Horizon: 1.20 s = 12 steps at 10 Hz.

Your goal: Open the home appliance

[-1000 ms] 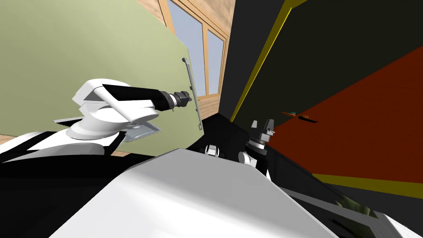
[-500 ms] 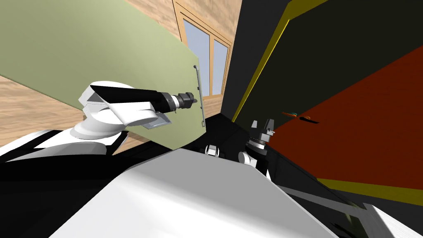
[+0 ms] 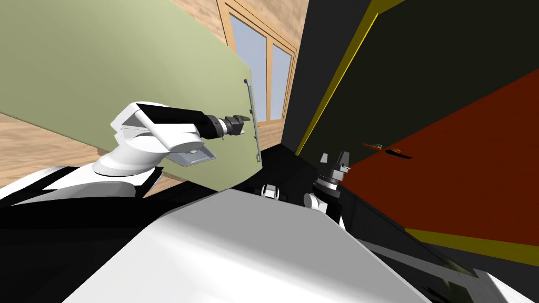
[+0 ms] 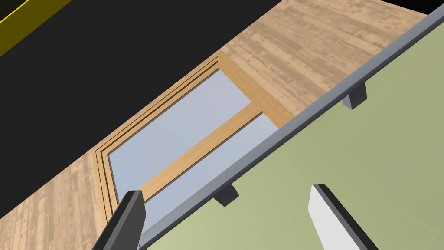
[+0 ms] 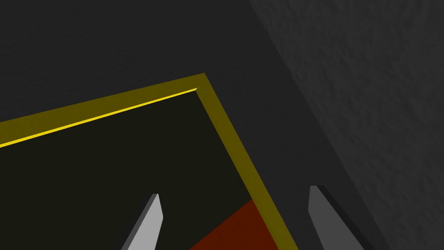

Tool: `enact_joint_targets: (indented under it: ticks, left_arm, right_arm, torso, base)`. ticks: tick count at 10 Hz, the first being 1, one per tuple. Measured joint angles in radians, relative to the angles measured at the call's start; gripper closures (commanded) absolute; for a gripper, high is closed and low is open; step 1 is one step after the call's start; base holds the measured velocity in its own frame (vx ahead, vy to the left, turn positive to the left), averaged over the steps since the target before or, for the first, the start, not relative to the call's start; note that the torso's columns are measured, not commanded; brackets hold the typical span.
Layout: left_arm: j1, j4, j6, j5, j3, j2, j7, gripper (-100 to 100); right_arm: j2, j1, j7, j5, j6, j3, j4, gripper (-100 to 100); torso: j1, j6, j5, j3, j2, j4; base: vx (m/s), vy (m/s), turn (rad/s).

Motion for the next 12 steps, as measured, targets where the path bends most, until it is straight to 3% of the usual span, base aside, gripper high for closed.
enact_joint_targets:
  ticks: [5, 8, 9, 12]
  left_arm:
    - [-0.013, 0.055, 0.019, -0.061, -0.012, 0.001, -0.007, -100]
    - [-0.017, 0.120, 0.023, -0.061, 0.000, 0.015, -0.020, -100]
    - [-0.035, 0.146, 0.029, -0.071, -0.013, 0.023, -0.022, -100]
    - [-0.012, 0.161, 0.051, -0.073, 0.020, 0.041, -0.031, -100]
  right_arm:
    - [0.000, 0.000, 0.000, 0.000, 0.000, 0.000, 0.000, 0]
    - [0.000, 0.000, 0.000, 0.000, 0.000, 0.000, 0.000, 0]
    - [0.000, 0.000, 0.000, 0.000, 0.000, 0.000, 0.000, 0]
    - [0.000, 0.000, 0.000, 0.000, 0.000, 0.000, 0.000, 0]
  torso:
    - [0.002, 0.000, 0.001, 0.000, 0.001, 0.000]
    - [0.001, 0.000, 0.000, 0.002, 0.004, 0.001]
    - [0.003, 0.000, 0.001, -0.001, -0.002, 0.000]
    - [0.001, 0.000, 0.000, 0.002, 0.005, 0.001]
  base:
    - [0.204, -0.023, 0.000]
    - [0.144, -0.026, 0.002]
    - [0.255, -0.026, -0.004]
    - [0.122, -0.015, 0.003]
